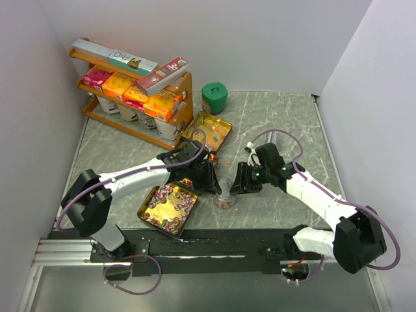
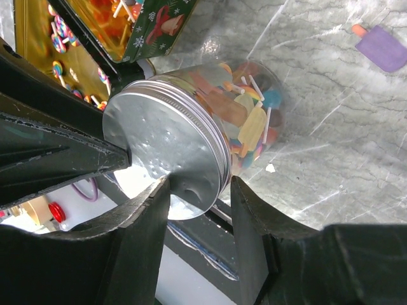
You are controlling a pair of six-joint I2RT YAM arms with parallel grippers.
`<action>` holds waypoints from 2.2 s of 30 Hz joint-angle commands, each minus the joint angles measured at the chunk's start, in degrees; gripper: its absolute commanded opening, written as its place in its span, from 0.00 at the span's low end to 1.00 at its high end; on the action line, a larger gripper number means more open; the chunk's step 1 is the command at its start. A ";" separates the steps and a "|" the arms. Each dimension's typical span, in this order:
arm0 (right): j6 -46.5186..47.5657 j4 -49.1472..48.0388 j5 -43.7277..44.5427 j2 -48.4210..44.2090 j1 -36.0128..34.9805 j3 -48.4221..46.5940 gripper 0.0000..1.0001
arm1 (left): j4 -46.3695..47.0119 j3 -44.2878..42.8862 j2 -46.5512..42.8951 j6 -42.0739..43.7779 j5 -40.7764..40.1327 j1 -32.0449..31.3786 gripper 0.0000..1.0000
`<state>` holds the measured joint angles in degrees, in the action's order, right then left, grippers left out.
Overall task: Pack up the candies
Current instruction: Close the bottle lid on the packing bottle.
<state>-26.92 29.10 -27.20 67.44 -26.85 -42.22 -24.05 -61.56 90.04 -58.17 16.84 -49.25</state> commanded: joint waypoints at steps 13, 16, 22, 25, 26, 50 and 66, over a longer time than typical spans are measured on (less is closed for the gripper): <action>-1.12 -3.52 -5.13 2.88 -0.66 -0.32 0.41 | -0.21 -1.99 3.30 4.03 -1.73 -1.19 0.04; -1.47 -6.33 -9.70 2.96 -0.75 0.47 0.39 | 0.58 -1.81 3.56 4.29 -1.37 -1.37 0.03; -1.56 -6.52 -10.86 0.68 -0.57 0.47 0.36 | 0.06 -2.42 3.21 5.00 -2.42 -1.37 0.13; -1.73 -6.43 -10.51 -0.73 -0.48 0.20 0.32 | 0.06 -2.69 2.95 5.00 -2.78 -1.37 0.22; -2.26 -6.60 -10.59 -1.08 -0.57 0.29 0.32 | 0.06 -2.77 2.86 5.09 -2.78 -1.37 0.24; -2.88 -1.34 -11.21 -1.88 0.92 -2.52 0.33 | 0.06 -3.30 3.21 6.76 -2.34 -1.55 0.33; 0.19 9.39 -13.06 2.96 2.77 -4.19 0.41 | -1.52 -3.74 3.21 7.02 -4.53 -1.46 0.31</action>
<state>-28.23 35.05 -35.75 69.25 -23.09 -45.19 -26.98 -64.45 91.02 -52.58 16.03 -49.28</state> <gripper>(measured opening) 0.406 0.329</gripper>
